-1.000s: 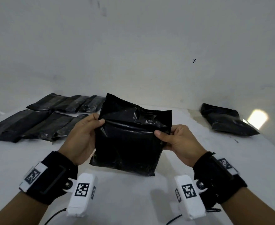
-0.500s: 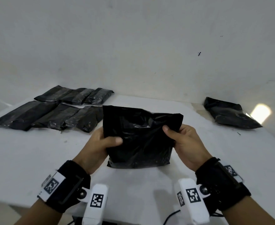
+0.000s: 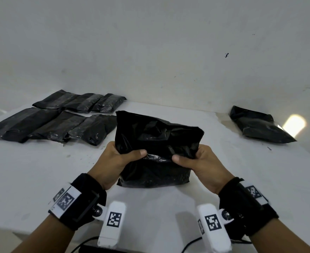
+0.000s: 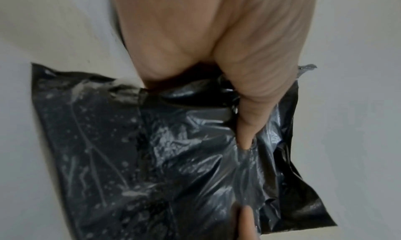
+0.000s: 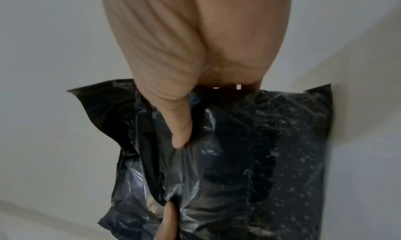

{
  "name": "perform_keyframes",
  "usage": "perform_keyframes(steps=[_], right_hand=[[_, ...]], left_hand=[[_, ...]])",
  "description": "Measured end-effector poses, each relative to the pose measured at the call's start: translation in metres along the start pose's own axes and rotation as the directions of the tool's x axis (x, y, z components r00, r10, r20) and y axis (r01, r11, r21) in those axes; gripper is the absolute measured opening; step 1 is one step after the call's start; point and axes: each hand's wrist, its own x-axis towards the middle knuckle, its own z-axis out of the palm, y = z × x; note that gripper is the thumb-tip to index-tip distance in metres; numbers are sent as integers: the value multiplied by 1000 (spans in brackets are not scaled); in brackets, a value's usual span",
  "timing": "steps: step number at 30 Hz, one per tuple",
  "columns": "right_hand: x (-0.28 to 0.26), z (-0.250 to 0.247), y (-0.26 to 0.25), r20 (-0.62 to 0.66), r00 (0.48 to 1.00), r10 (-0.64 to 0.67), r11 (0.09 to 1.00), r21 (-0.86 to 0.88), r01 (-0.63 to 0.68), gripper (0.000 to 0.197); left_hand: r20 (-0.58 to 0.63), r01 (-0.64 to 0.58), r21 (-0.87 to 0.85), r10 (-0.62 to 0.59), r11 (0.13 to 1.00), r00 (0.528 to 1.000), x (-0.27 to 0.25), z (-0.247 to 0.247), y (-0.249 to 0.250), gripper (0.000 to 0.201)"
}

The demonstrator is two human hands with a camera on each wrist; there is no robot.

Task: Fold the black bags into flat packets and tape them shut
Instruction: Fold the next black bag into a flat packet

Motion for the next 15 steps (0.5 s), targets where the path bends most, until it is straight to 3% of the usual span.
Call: perform_keyframes(steps=[10,15], right_hand=[[1,-5,-3,-22,999,46,998,53,-45,31],[2,-5,-2,-47,998,46,997,65,-43,32]], left_hand=[[24,61,-12,-61,998,998,2,-5,1,18],[70,47,121,-56,992,996,1,-12,-3,36]])
